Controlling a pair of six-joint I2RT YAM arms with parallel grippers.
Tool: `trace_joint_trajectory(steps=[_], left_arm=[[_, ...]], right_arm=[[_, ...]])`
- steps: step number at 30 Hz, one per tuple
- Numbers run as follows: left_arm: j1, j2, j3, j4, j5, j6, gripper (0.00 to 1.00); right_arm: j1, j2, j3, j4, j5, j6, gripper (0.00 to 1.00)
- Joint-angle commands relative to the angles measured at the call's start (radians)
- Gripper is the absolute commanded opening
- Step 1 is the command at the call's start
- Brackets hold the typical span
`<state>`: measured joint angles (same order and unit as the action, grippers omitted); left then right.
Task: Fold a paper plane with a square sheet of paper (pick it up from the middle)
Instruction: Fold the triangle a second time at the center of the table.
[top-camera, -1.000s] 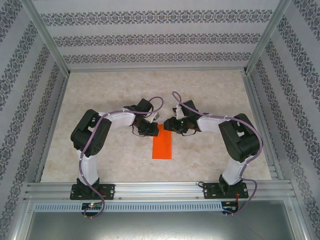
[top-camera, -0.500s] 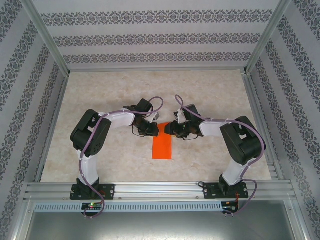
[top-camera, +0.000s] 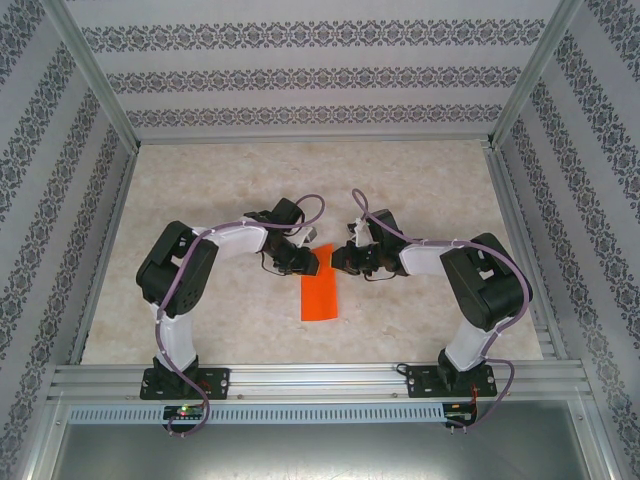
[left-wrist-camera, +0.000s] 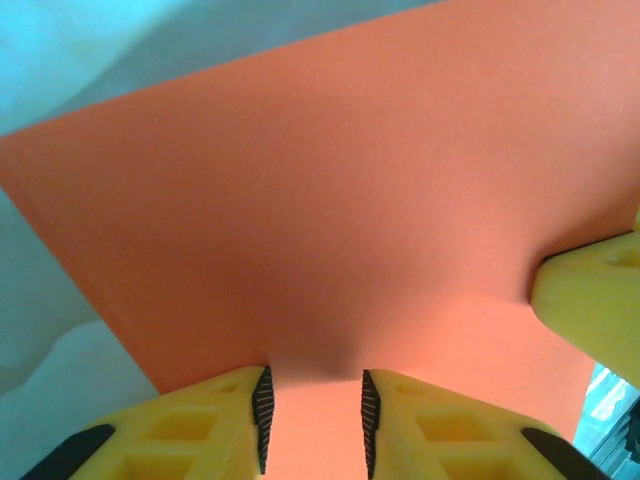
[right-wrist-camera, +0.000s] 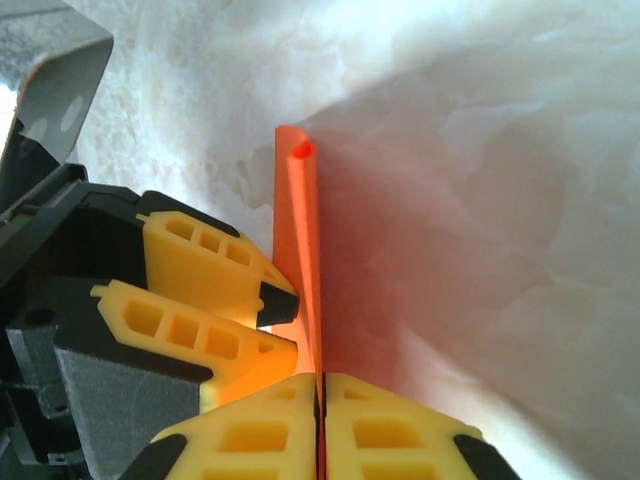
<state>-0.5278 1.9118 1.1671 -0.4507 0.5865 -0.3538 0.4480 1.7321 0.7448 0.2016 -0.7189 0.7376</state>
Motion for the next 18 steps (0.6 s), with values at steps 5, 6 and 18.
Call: trace_joint_trajectory(steps=[5,6,18], left_arm=[[0.016,-0.094,0.006,-0.067,0.006,-0.022,0.47],[0.017,-0.11,0.007,-0.072,0.0,-0.021,0.5],[0.048,-0.395,-0.163,0.091,-0.097,-0.2,0.7]], right_arm=[[0.006,-0.024,-0.01,0.073,-0.043,0.03,0.02],[0.005,-0.029,-0.012,0.082,-0.046,0.037,0.01],[-0.05,-0.087,-0.032,0.344,-0.163,0.299,0.0]])
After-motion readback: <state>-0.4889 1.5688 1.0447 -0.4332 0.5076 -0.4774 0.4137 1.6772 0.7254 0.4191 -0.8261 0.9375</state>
